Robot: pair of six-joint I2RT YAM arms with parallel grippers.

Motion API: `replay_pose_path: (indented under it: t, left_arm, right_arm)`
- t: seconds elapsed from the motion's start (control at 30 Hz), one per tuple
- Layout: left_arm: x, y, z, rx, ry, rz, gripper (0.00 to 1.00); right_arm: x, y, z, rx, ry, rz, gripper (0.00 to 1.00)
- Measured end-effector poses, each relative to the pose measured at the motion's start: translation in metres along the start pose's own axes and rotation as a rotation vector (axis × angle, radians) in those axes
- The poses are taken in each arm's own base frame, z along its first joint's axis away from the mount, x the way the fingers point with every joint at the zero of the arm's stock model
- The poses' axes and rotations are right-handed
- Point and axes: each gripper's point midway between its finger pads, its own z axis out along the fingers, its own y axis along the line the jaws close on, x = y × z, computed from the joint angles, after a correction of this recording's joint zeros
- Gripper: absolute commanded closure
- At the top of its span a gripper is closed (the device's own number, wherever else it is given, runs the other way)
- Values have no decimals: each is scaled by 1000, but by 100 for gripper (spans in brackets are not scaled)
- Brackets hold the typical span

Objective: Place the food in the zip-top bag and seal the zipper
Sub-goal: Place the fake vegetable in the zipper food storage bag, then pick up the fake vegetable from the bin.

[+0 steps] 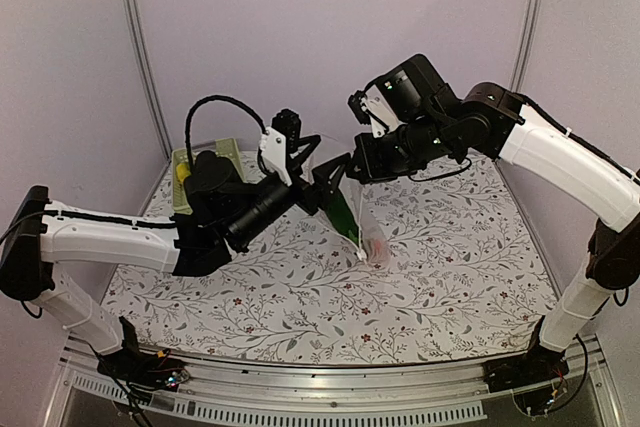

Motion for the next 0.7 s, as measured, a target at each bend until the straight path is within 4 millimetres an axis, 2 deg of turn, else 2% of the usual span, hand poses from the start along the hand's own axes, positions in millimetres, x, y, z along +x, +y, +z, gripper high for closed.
replay_pose_path:
  t: [0.27, 0.5, 0.7]
  left_arm:
    - [3, -4, -2, 26, 43, -3, 13]
    - [-25, -7, -2, 54, 75, -66, 9]
    - [-46, -5, -11, 62, 118, -138, 8]
  right_arm:
    - [-1, -2, 0, 13, -8, 0, 100]
    - [-2, -3, 0, 18, -10, 0, 100]
    - [-2, -4, 0, 21, -12, 0, 100]
